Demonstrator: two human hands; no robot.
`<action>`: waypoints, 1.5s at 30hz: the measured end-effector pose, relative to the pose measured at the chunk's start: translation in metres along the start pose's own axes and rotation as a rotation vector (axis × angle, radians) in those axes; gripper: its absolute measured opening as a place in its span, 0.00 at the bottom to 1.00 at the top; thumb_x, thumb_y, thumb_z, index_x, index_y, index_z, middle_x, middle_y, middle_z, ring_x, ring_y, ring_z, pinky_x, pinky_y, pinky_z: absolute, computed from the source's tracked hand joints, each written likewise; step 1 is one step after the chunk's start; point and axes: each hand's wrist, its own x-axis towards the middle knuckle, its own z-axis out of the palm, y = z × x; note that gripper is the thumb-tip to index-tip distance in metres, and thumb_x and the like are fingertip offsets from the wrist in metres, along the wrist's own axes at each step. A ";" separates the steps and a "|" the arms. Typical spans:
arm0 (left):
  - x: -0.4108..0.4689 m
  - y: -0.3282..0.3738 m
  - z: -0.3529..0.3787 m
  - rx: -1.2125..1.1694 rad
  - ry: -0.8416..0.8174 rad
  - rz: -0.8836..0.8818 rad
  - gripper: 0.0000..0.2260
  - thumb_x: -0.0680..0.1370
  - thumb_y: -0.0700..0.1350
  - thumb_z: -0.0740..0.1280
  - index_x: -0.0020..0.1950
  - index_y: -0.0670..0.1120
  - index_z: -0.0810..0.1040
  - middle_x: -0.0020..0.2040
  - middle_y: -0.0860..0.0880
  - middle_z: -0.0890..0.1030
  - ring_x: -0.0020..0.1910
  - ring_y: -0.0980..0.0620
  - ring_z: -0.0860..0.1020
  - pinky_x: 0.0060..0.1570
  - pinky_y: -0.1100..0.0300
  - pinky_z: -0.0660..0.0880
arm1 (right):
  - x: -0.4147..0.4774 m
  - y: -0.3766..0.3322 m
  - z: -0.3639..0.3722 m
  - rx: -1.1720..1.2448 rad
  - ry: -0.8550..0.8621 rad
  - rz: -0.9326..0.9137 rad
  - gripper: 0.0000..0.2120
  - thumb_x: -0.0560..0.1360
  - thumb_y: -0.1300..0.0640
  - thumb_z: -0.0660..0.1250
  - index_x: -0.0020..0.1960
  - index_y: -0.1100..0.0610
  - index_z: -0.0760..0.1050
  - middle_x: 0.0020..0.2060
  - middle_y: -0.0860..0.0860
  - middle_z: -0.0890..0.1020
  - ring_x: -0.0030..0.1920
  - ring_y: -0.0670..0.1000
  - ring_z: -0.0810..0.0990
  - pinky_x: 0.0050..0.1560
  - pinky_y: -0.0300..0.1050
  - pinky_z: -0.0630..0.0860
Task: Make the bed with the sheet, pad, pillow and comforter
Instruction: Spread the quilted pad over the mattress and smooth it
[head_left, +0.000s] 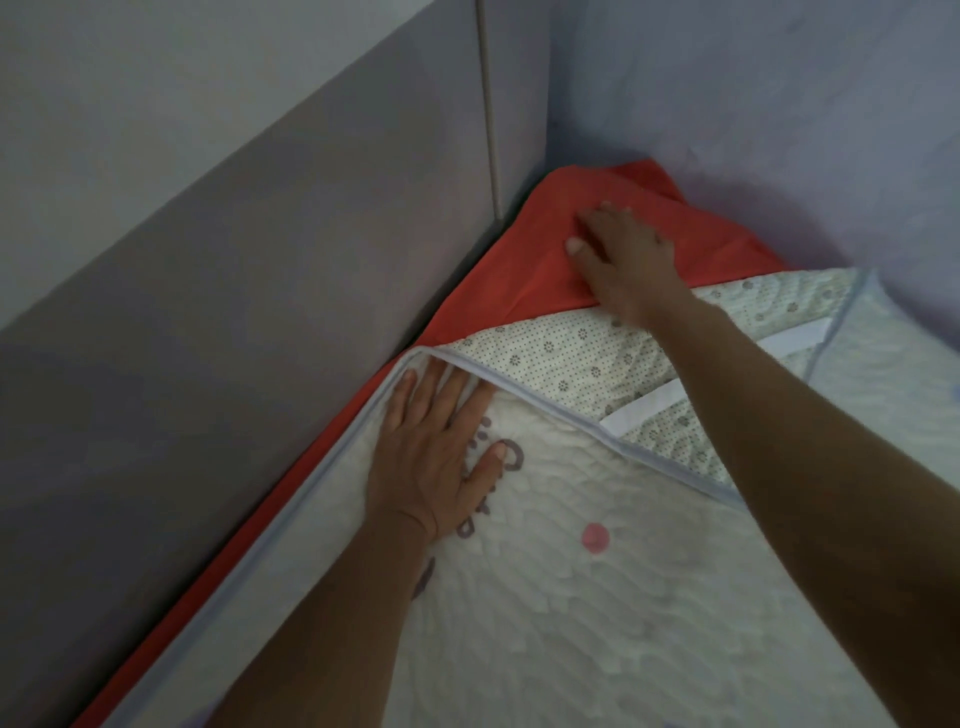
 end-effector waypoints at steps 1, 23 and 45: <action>0.000 -0.001 0.000 0.002 0.003 0.000 0.29 0.76 0.60 0.55 0.74 0.48 0.64 0.73 0.43 0.66 0.74 0.42 0.60 0.73 0.44 0.54 | -0.015 -0.003 -0.003 0.048 -0.019 -0.007 0.26 0.78 0.42 0.56 0.73 0.52 0.65 0.75 0.54 0.62 0.75 0.55 0.58 0.72 0.56 0.50; -0.002 0.002 -0.005 0.005 0.023 -0.021 0.29 0.77 0.60 0.53 0.77 0.51 0.58 0.75 0.46 0.63 0.74 0.44 0.60 0.74 0.46 0.53 | -0.146 -0.008 -0.039 -0.036 0.347 0.625 0.13 0.75 0.55 0.64 0.59 0.50 0.76 0.51 0.58 0.82 0.53 0.61 0.79 0.47 0.47 0.71; -0.001 -0.001 0.002 -0.058 0.052 0.019 0.31 0.76 0.61 0.55 0.77 0.52 0.56 0.78 0.50 0.53 0.78 0.48 0.49 0.74 0.45 0.53 | 0.029 -0.024 0.016 -0.209 0.412 0.374 0.26 0.71 0.52 0.50 0.64 0.64 0.69 0.61 0.62 0.74 0.62 0.61 0.71 0.60 0.54 0.64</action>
